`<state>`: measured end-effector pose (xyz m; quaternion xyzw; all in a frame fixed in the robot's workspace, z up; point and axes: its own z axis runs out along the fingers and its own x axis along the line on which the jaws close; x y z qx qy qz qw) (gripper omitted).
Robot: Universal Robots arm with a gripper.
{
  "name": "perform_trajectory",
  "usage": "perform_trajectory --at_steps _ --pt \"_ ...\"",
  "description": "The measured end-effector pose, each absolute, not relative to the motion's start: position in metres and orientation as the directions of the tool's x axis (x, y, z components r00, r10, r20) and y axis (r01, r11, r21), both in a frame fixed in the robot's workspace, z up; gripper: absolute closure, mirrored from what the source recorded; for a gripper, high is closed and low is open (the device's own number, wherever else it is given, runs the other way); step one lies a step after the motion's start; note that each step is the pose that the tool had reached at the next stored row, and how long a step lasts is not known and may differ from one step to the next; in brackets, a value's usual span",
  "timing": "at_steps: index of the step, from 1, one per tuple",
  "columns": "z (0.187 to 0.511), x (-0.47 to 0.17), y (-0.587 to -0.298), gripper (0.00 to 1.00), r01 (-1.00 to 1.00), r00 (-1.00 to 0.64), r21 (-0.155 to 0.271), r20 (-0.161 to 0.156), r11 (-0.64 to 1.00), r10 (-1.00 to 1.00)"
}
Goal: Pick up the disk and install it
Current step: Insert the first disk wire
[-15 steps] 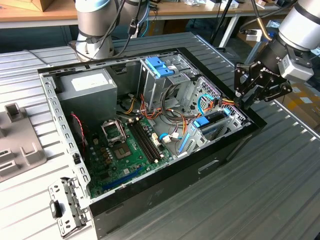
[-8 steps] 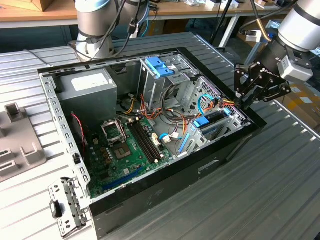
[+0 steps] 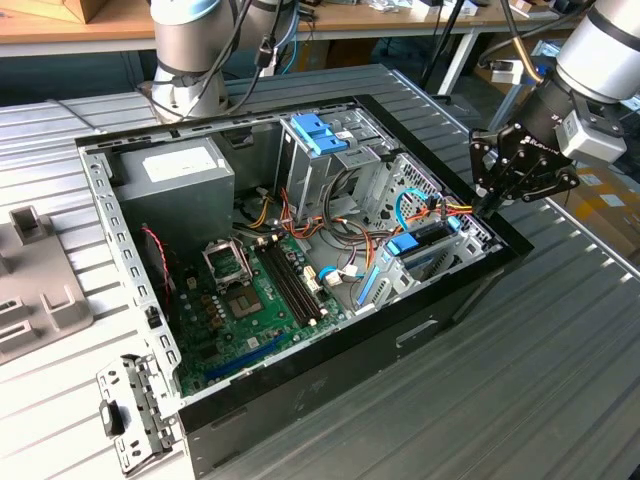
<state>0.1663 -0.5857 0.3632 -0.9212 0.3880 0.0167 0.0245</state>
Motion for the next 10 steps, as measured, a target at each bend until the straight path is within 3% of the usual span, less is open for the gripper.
perform_trajectory --at_steps 10 --pt "0.3705 0.1657 -0.5764 0.83 -0.716 0.698 -0.035 -0.053 -0.698 -0.714"
